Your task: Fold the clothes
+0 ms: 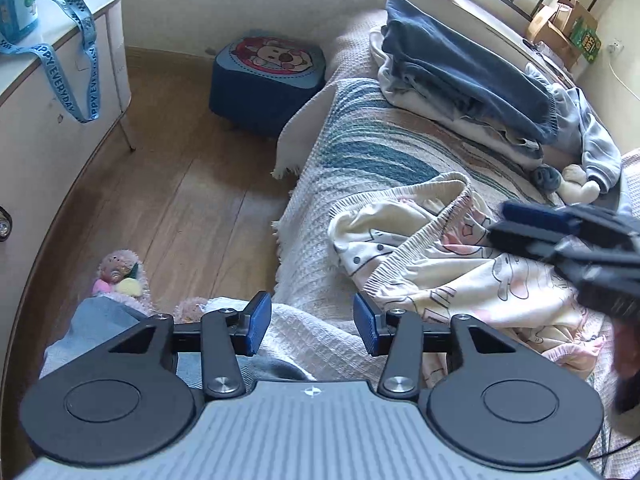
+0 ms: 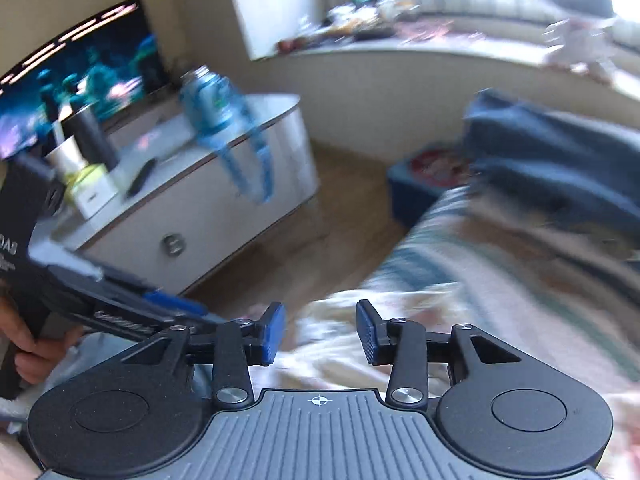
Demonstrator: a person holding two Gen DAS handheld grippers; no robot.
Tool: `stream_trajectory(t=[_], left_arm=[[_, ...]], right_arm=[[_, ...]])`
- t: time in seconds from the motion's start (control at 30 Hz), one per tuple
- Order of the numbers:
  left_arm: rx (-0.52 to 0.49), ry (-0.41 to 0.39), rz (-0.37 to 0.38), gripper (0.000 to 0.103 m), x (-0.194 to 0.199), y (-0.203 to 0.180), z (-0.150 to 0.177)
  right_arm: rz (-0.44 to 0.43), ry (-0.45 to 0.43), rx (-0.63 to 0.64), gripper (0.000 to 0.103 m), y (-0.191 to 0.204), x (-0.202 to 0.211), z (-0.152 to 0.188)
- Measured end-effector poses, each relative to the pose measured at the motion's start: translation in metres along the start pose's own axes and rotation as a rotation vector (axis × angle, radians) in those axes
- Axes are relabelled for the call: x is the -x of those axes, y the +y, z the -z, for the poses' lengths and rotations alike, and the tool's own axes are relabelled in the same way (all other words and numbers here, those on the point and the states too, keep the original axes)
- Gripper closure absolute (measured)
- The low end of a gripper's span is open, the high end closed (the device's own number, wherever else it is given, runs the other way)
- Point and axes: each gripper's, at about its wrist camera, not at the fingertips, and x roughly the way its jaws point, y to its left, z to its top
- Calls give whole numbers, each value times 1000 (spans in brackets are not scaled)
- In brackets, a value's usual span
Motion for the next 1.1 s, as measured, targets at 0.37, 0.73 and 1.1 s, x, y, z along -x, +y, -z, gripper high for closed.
stream_trajectory(t=[0.37, 0.73, 1.1], left_arm=[[63, 30, 153, 53, -9, -6, -8], [9, 148, 165, 89, -64, -40, -10], [13, 97, 224, 100, -64, -41, -37]], right_arm=[[429, -17, -176, 63, -110, 100, 49], [423, 91, -179, 46, -182, 54, 52], [408, 173, -218, 101, -194, 18, 43]])
